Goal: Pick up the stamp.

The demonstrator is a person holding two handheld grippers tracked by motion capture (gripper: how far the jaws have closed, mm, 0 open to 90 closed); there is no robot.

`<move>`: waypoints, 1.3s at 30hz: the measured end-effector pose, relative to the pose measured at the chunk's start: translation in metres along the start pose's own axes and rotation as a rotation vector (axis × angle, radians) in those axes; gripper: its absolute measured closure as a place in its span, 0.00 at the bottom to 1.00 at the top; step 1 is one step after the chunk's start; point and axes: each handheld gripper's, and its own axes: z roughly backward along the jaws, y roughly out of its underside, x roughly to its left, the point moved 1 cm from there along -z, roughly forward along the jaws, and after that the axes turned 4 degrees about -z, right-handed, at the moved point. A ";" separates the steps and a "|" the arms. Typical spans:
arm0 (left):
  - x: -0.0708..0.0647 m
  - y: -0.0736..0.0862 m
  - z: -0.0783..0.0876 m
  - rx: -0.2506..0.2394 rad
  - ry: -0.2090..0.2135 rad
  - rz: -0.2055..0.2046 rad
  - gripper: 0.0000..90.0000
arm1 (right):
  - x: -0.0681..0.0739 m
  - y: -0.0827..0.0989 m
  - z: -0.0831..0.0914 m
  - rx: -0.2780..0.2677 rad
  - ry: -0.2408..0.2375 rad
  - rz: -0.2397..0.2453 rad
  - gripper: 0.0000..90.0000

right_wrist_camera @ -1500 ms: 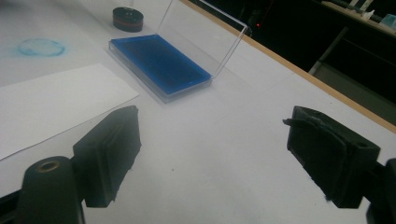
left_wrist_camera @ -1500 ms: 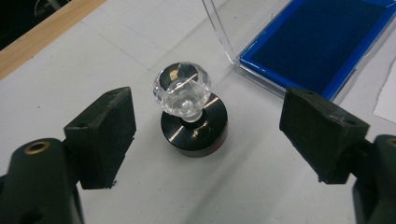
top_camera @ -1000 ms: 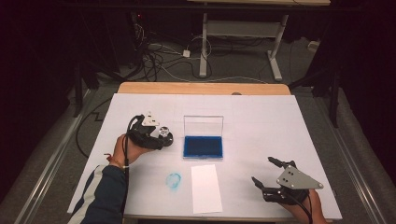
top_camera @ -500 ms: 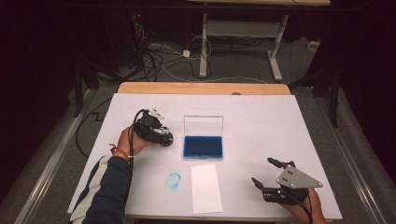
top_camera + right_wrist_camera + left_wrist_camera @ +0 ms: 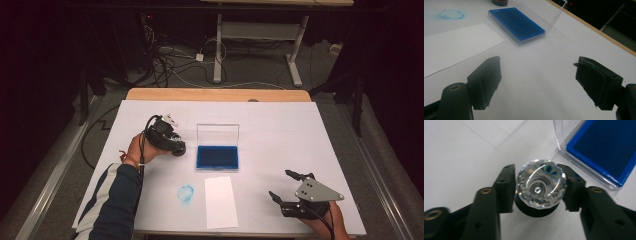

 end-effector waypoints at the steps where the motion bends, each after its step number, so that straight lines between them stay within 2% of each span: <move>1: -0.001 0.000 0.000 0.001 -0.001 -0.002 0.59 | 0.000 0.000 0.000 -0.001 -0.001 0.003 0.23; 6: -0.003 0.002 0.000 -0.007 -0.012 -0.009 0.59 | 0.000 0.000 0.001 -0.004 -0.001 0.005 0.24; 10: -0.009 0.002 -0.002 -0.019 -0.048 -0.020 0.60 | 0.000 0.000 0.001 -0.003 0.002 0.005 0.24; 14: -0.010 0.004 -0.002 -0.030 -0.054 -0.022 0.60 | 0.000 0.000 0.001 -0.001 -0.002 0.002 0.24; 16: -0.011 0.006 -0.002 -0.045 -0.065 -0.029 0.60 | 0.000 0.000 0.001 -0.001 -0.001 0.005 0.24; 18: -0.011 0.007 0.003 -0.085 -0.075 -0.014 0.60 | 0.000 0.000 0.001 -0.002 -0.001 0.002 0.25; 19: -0.011 0.007 0.003 -0.085 -0.075 -0.014 0.60 | 0.000 0.000 0.001 -0.002 0.001 0.001 0.25; 20: -0.011 0.006 0.006 -0.096 -0.067 -0.014 0.60 | 0.000 0.000 0.001 -0.003 0.000 0.002 0.25; 21: -0.014 0.006 0.011 -0.112 -0.080 -0.019 0.60 | 0.000 0.000 0.001 -0.004 0.000 0.002 0.25; 24: -0.016 0.006 0.015 -0.130 -0.072 -0.022 0.60 | 0.000 0.000 0.001 -0.004 0.000 0.003 0.25; 28: -0.024 0.009 0.027 -0.189 -0.052 -0.023 0.60 | 0.000 0.000 0.002 -0.007 0.002 0.005 0.25; 29: -0.026 0.010 0.029 -0.195 -0.063 -0.031 0.60 | 0.000 -0.001 0.002 -0.007 0.004 0.008 0.25; 33: -0.033 0.012 0.034 -0.215 -0.059 -0.046 0.60 | 0.000 -0.002 0.000 -0.010 0.002 0.009 0.25; 39: -0.037 0.019 0.043 -0.258 -0.048 -0.035 0.60 | -0.001 -0.003 -0.003 -0.008 -0.001 0.009 0.25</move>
